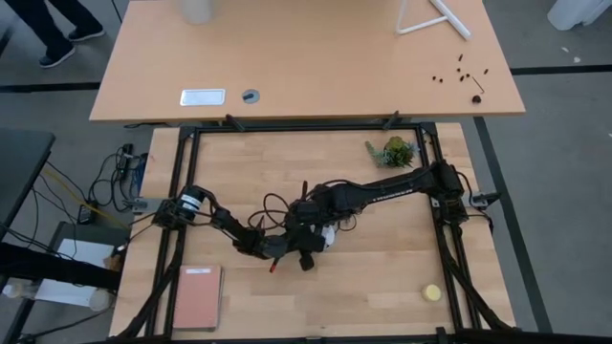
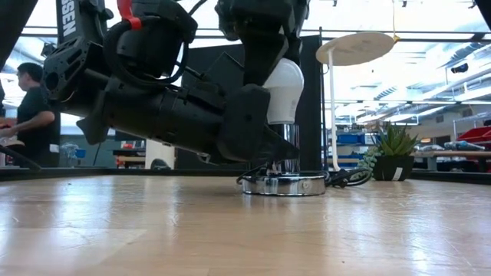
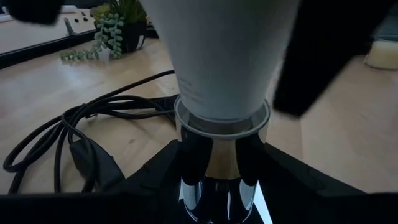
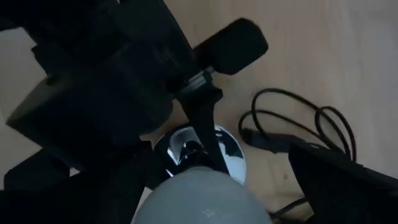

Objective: Screw lightbulb
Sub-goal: Insert the lightbulb into the silver lamp

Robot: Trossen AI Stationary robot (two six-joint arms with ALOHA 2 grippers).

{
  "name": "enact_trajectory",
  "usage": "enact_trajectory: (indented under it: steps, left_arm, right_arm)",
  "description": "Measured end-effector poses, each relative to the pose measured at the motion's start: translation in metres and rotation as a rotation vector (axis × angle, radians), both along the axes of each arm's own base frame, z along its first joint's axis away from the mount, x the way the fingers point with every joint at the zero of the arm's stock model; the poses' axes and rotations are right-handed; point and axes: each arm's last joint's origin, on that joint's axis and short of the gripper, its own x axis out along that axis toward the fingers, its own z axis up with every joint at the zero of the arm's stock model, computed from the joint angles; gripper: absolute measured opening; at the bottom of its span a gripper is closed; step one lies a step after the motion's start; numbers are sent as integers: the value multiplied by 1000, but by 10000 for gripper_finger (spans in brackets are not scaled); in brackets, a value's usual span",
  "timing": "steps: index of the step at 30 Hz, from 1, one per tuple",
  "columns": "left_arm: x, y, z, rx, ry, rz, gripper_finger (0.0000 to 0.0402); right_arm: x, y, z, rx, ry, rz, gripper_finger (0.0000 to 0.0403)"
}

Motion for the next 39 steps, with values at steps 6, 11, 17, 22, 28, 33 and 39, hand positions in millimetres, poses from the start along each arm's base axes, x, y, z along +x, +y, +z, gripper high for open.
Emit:
enact_trajectory:
  steps: [6, 11, 17, 22, 28, 33, 39]
  left_arm:
    - [0, 0, 0, -2, 0, 3, 183]
    - [0, 1, 0, -2, 2, 6, 183]
    - [0, 1, 0, -2, 2, 7, 183]
    - [0, 1, 0, -2, 2, 7, 183]
    - [0, 1, 0, -4, 3, 1, 183]
    - [0, -1, 0, -5, 3, -9, 183]
    - [0, -1, -1, -6, 4, -15, 183]
  right_arm:
    - [0, 1, 13, -14, -5, 21, 394]
    - [-3, 2, 26, -34, 16, 82, 394]
    - [-9, 13, 44, -79, 45, 322, 393]
    - [-16, 21, 56, -139, 89, 555, 393]
    - [-25, 24, 53, -187, 205, 684, 391]
    - [-25, 22, 51, -199, 229, 726, 398]
    - [-22, 18, 49, -214, 214, 778, 400]
